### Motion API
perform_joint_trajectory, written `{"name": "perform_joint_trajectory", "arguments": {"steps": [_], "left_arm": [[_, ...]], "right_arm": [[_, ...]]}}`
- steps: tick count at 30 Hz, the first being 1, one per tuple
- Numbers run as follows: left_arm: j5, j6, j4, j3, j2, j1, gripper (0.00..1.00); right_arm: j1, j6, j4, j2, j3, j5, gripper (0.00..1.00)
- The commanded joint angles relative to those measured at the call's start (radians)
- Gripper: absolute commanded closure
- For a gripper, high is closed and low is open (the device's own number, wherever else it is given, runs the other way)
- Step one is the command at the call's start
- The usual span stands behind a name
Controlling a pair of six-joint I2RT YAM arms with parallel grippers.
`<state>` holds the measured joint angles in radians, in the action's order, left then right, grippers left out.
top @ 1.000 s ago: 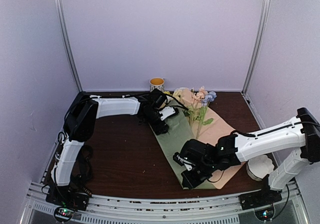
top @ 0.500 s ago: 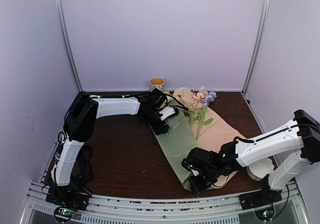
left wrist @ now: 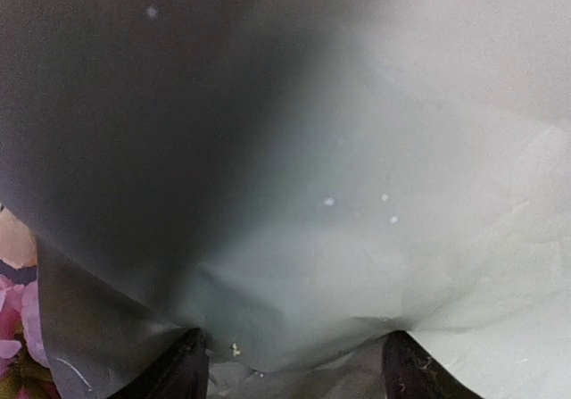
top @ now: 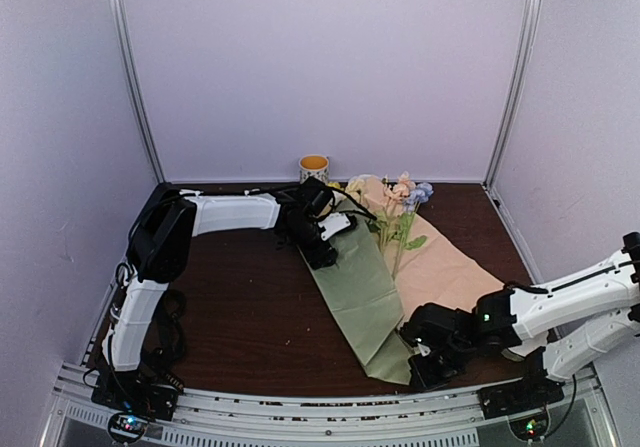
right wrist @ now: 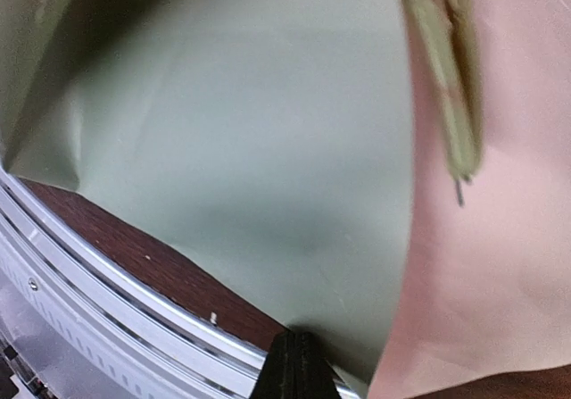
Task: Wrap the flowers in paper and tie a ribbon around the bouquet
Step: Press the fold line on the 2/3-folded wrapping paper.
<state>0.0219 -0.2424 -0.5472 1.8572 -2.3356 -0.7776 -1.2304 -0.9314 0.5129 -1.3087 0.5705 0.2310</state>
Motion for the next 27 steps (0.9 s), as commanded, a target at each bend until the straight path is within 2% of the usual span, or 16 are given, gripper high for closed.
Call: {"name": "perform_joint_trajectory", "arguments": {"steps": [1,8,9,11,15,19,22,27], "left_arm": [[-0.008,-0.007,-0.017,0.014,-0.031,0.014,0.29],[-0.006,-0.013,-0.020,0.017,-0.031,0.013,0.29],[-0.006,-0.012,-0.020,0.017,-0.031,0.014,0.29],[-0.006,-0.011,-0.020,0.017,-0.031,0.014,0.29],[-0.005,-0.011,-0.020,0.017,-0.032,0.014,0.29],[-0.005,-0.012,-0.020,0.017,-0.031,0.014,0.29],[-0.007,-0.011,-0.020,0.017,-0.032,0.014,0.29],[-0.008,-0.009,-0.020,0.017,-0.032,0.014,0.29]], "right_arm": [[-0.004,-0.113,0.173,0.065,-0.051,-0.001,1.00],[-0.004,-0.216,0.326,0.253,-0.070,-0.034,0.97],[-0.004,-0.223,0.336,0.263,-0.066,-0.033,0.95],[-0.004,-0.234,0.331,0.283,-0.057,-0.025,0.82],[0.011,-0.281,0.214,0.326,-0.070,0.004,0.59],[0.040,-0.353,0.006,0.354,-0.141,0.047,0.43],[0.055,-0.386,-0.081,0.344,-0.167,0.074,0.38],[0.069,-0.409,-0.045,0.299,-0.166,0.073,0.37]]}}
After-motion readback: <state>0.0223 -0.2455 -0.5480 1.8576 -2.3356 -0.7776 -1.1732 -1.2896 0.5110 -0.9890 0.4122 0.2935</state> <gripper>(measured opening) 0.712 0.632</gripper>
